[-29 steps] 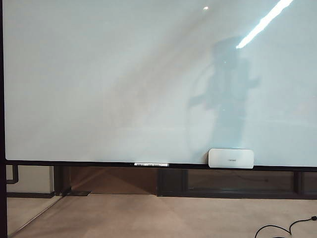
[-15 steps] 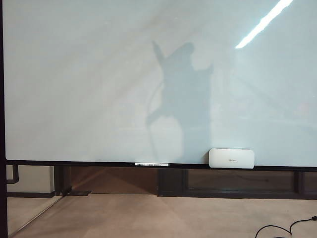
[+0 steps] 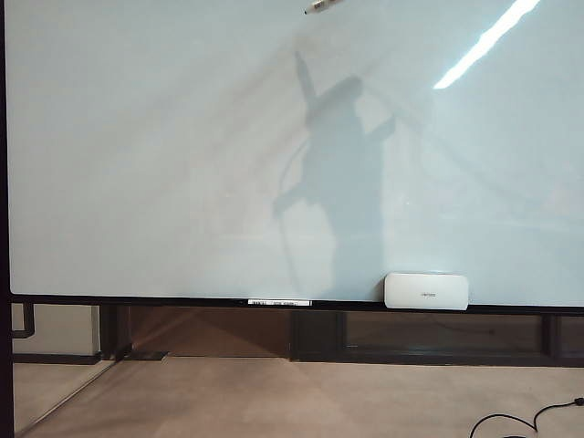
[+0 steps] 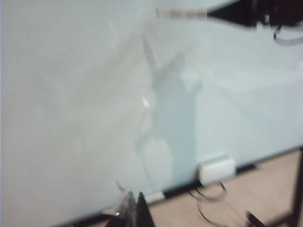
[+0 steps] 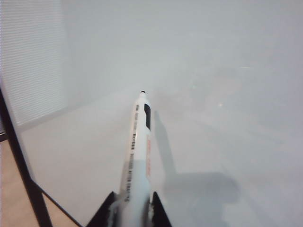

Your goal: Reach to the right to find the marker pen, pick it up, and write the number 16 on the whiteboard.

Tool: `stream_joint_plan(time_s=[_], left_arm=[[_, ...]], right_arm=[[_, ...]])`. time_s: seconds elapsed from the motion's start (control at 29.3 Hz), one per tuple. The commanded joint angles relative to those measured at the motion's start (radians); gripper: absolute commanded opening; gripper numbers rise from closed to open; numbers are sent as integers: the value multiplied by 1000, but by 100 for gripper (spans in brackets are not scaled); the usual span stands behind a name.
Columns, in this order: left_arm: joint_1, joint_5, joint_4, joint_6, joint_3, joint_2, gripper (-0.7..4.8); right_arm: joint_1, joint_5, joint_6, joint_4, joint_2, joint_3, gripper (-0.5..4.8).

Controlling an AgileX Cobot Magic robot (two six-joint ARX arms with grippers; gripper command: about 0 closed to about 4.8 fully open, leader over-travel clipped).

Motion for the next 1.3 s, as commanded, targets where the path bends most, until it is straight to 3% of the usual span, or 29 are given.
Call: stream_joint_plan(time_s=[0.03, 0.2, 0.51, 0.72, 0.89, 1.3], left_arm=[[-1, -63, 73, 56, 31, -2, -6], [-1, -78, 13, 130, 119, -2, -6], [-2, -69, -89, 111, 205, -4, -6], [-1, -8, -96, 69, 205, -4, -6], [-1, 31, -96, 56, 205, -4, -6], [-1, 118, -140, 23, 205, 6, -6]], right_arm=[[21, 63, 5, 57, -6, 2, -5], [65, 121, 5, 117, -6, 2, -5], [165, 267, -36, 293, 3, -8, -5], [164, 267, -12, 206, 18, -8, -5], [164, 267, -74, 115, 17, -8, -5], [164, 353, -107, 178, 18, -8, -5]])
